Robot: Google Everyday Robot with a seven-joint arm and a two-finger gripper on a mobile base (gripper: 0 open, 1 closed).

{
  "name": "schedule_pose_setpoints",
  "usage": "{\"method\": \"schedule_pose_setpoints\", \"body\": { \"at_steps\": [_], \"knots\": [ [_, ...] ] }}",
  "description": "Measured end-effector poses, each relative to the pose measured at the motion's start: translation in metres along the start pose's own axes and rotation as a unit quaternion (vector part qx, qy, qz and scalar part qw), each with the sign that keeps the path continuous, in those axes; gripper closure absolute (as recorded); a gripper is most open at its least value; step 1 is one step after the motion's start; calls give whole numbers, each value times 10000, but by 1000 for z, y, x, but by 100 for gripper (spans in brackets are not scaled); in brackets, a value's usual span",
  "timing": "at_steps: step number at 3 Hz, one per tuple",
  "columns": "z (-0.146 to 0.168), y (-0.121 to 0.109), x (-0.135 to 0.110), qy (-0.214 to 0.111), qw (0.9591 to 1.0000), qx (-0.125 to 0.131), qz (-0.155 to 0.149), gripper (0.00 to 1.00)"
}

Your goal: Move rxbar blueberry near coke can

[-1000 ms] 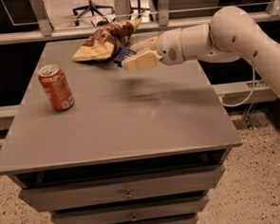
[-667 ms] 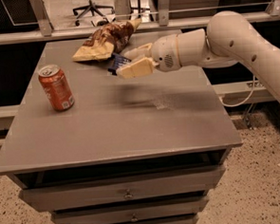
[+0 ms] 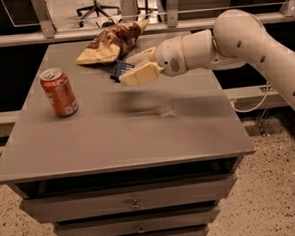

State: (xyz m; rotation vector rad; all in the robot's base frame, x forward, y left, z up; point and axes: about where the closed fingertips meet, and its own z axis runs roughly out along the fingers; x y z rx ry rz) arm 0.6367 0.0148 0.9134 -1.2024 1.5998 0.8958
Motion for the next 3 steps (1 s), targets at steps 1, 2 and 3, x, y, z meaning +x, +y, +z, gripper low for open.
{"method": "schedule_pose_setpoints", "body": {
  "at_steps": [1,2,3],
  "knots": [
    [21,16,-2,156,9996,-211,-45,100],
    [45,33,-1,270,9989,-388,-29,100],
    [67,47,4,381,9982,-470,-1,100]
  ]
}}
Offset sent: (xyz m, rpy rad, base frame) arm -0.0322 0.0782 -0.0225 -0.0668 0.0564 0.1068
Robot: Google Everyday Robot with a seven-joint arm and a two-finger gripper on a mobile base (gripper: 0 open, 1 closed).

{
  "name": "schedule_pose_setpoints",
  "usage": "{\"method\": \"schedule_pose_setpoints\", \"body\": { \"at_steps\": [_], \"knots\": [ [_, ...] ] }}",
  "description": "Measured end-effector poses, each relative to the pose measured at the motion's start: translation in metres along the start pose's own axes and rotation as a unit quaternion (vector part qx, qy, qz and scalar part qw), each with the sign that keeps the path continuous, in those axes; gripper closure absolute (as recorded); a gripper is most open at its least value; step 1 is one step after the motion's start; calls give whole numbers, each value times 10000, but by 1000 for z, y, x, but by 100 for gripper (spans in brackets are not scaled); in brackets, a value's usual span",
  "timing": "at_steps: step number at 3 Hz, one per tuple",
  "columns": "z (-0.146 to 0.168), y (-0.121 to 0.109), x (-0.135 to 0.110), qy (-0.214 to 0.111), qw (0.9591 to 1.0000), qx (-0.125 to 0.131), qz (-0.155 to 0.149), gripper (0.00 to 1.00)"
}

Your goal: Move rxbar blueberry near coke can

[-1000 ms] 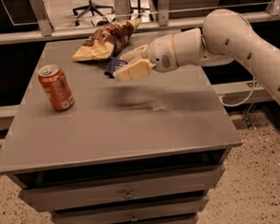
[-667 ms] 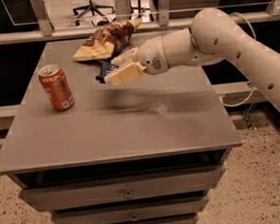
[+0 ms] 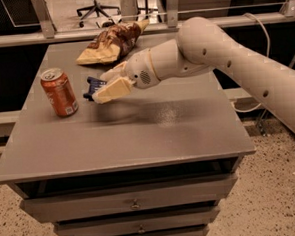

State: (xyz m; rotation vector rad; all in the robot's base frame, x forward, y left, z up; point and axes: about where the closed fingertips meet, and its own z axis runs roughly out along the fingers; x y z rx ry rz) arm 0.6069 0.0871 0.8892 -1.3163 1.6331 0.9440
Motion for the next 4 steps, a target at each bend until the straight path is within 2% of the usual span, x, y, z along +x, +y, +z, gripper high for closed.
{"method": "schedule_pose_setpoints", "body": {
  "at_steps": [1,2,4],
  "knots": [
    [20,10,5,70,9999,-82,22,100],
    [33,18,13,113,9999,-86,61,83],
    [45,26,23,259,9996,0,83,36]
  ]
}}
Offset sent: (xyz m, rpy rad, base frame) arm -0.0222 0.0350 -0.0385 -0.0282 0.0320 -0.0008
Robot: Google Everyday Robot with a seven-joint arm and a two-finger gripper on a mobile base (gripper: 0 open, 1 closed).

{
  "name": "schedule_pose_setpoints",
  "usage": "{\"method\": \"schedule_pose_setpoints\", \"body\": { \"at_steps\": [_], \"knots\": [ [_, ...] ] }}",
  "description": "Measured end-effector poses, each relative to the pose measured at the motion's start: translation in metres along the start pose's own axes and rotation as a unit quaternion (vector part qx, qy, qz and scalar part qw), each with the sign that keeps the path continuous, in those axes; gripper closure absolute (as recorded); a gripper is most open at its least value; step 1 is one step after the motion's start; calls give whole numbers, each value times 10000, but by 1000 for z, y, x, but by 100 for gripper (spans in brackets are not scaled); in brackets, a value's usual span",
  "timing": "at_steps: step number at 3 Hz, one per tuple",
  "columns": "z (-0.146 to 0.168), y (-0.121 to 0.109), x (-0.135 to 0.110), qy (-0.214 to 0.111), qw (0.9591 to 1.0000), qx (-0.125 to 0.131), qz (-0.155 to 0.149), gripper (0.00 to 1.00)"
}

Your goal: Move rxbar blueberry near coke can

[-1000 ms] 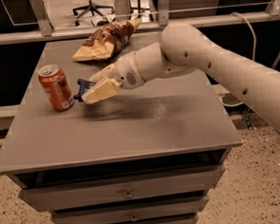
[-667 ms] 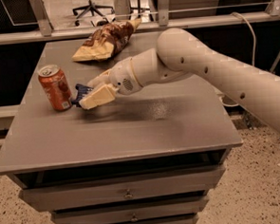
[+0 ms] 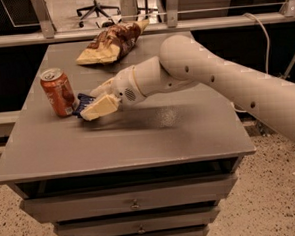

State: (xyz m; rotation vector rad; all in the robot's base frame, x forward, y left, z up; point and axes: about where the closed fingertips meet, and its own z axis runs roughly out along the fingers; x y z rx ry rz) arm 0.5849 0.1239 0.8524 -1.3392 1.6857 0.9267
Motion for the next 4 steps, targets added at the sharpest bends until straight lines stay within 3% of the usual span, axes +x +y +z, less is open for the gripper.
{"method": "schedule_pose_setpoints", "body": {
  "at_steps": [1,3,4],
  "knots": [
    [2,2,2,126,9998,159,29,5],
    [-13,-8,6,157,9989,390,206,0],
    [-49,-27,15,17,9964,797,300,0]
  ]
}}
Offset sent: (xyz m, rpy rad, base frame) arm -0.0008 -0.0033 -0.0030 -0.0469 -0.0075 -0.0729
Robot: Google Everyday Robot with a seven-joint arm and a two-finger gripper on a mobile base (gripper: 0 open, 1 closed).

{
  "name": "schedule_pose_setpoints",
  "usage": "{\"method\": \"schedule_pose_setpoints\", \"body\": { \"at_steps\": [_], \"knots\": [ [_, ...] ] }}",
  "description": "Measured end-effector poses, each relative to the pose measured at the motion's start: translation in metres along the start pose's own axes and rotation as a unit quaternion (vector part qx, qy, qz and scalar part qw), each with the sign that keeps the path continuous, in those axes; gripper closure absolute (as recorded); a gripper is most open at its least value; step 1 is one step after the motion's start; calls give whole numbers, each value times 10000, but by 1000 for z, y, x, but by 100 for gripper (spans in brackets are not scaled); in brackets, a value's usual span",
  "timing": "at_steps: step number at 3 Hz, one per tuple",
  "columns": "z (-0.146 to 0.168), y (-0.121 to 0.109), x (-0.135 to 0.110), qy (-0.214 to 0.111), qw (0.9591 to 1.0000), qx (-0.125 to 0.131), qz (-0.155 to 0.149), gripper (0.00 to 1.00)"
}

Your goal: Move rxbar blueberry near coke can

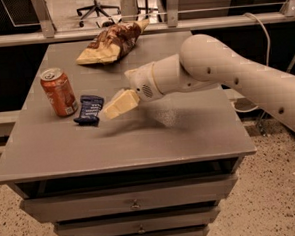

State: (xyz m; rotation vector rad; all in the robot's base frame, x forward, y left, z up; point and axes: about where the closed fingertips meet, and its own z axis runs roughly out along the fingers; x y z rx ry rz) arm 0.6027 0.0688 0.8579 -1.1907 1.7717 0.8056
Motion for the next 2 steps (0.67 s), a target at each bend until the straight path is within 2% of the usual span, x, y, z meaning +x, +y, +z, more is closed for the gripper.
{"method": "schedule_pose_setpoints", "body": {
  "at_steps": [1,2],
  "knots": [
    [-32,-19,4,-90,9983,569,-15,0],
    [-34,-22,4,-106,9981,612,-7,0]
  ]
}}
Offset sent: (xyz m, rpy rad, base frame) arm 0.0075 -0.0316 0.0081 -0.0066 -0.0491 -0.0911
